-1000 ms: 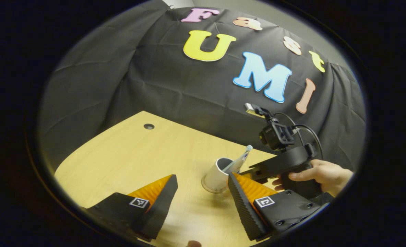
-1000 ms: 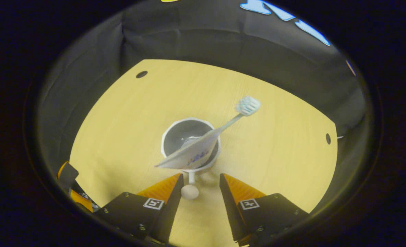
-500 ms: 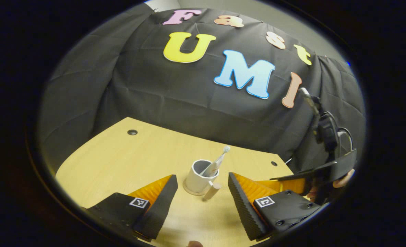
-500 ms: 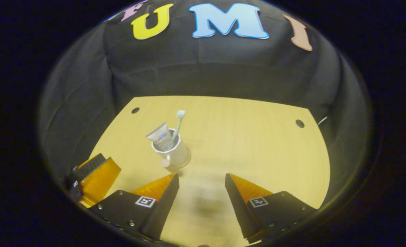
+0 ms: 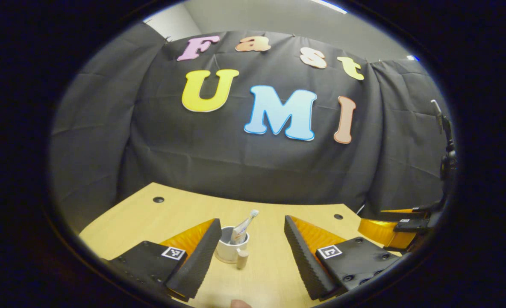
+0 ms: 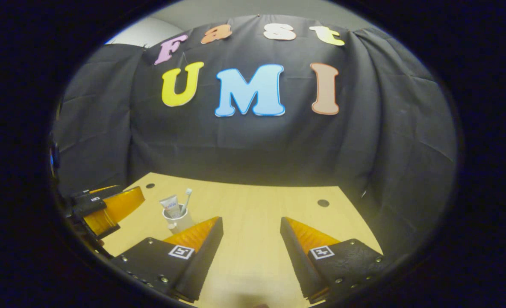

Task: Put the toothbrush and toothpaste on the desktop into the cup, then pick up the cup and place it on the coaster on the desktop.

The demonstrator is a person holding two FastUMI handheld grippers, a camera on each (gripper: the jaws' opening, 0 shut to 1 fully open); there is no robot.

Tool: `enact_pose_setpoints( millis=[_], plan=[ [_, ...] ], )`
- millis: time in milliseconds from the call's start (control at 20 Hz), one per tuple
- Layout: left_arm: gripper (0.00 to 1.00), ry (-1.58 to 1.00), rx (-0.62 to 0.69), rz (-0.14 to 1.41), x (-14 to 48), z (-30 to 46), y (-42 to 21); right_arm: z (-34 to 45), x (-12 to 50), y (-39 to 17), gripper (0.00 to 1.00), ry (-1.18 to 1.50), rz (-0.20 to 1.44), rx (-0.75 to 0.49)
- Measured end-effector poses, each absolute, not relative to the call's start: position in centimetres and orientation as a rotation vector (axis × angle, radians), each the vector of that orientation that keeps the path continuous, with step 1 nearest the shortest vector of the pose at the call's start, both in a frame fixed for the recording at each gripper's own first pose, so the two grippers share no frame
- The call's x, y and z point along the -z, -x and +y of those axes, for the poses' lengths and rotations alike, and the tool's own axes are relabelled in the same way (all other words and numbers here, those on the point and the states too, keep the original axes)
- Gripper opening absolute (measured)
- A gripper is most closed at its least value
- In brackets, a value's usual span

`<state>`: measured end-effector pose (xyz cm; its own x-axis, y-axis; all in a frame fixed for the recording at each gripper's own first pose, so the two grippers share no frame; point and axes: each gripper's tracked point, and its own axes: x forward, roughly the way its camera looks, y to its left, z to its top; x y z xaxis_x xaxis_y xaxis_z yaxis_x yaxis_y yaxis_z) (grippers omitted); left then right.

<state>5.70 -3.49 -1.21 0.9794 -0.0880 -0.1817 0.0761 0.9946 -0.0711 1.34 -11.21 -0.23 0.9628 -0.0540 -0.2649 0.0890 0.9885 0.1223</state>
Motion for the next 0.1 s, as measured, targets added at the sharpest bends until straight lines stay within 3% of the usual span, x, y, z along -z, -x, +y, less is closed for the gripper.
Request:
enact_pose_setpoints(
  millis=[100],
  plan=[
    [0.94,0.048,0.065,0.167,0.57,-4.10,-5.33,-11.34,-1.36,-0.63,0.83,-0.115,0.203,0.061]
  ],
)
